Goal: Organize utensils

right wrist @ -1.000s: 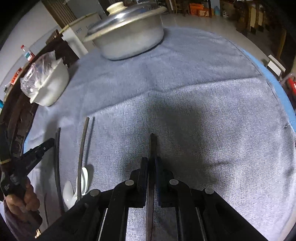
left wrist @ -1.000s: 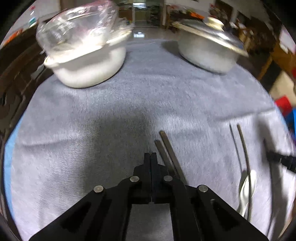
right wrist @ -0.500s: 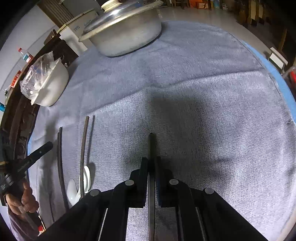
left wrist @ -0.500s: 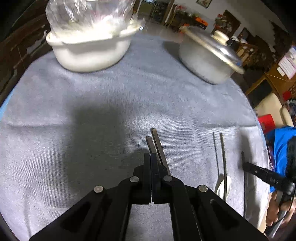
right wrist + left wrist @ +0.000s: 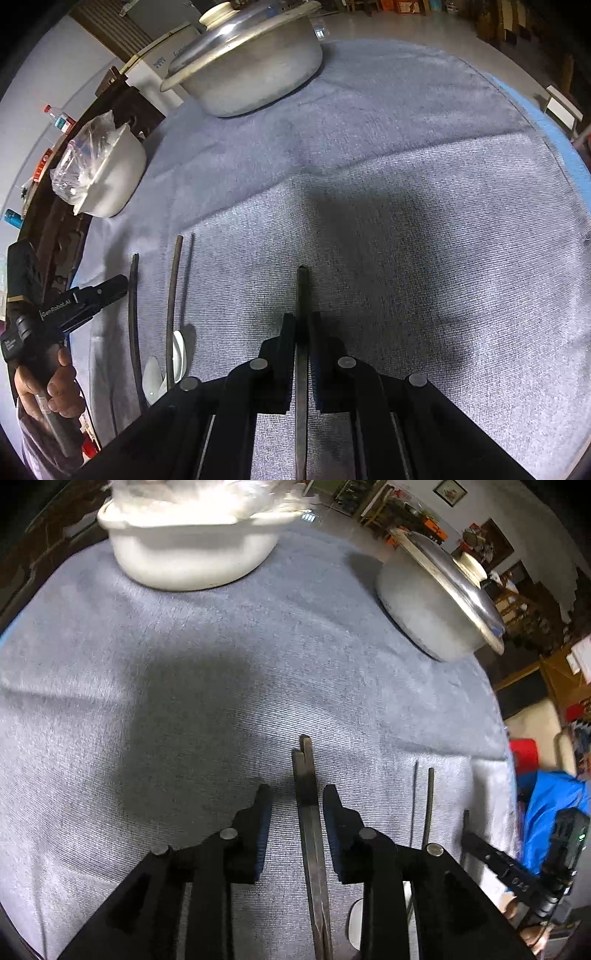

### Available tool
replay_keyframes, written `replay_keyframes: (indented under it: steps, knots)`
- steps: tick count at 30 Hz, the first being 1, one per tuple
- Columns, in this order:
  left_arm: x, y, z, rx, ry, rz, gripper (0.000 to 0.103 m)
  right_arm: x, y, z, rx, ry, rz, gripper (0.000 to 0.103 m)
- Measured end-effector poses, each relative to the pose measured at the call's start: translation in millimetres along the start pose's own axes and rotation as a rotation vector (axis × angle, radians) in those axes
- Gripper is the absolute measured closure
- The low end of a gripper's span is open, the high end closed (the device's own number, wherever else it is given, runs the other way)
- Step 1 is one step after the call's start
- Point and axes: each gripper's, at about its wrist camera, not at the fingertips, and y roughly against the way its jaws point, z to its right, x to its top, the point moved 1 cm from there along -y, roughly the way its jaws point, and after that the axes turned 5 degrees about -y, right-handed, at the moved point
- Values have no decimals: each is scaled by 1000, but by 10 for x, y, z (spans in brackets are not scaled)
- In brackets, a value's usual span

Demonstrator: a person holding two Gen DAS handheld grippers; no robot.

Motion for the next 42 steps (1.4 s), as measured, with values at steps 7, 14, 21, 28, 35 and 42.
replay_keyframes:
  steps: [7, 14, 21, 28, 35, 42]
  knots:
    - [-32, -13, 77, 65, -72, 10, 81, -1, 3, 29, 16, -12, 5, 93]
    - [-11, 51, 1, 67, -57, -7, 82, -3, 1, 43, 22, -27, 9, 93]
    - [-7, -87, 193, 151, -84, -3, 78, -1, -11, 35, 24, -35, 10, 93]
    - [-24, -141, 197, 263, -164, -21, 70, -9, -16, 47, 31, -43, 11, 93]
    - [-155, -108, 76, 311, -191, -60, 74, -8, -23, 40, 26, -47, 13, 94]
    - [-109, -154, 77, 312, -146, -53, 81, 133, -82, -95, -60, -1, -73, 94]
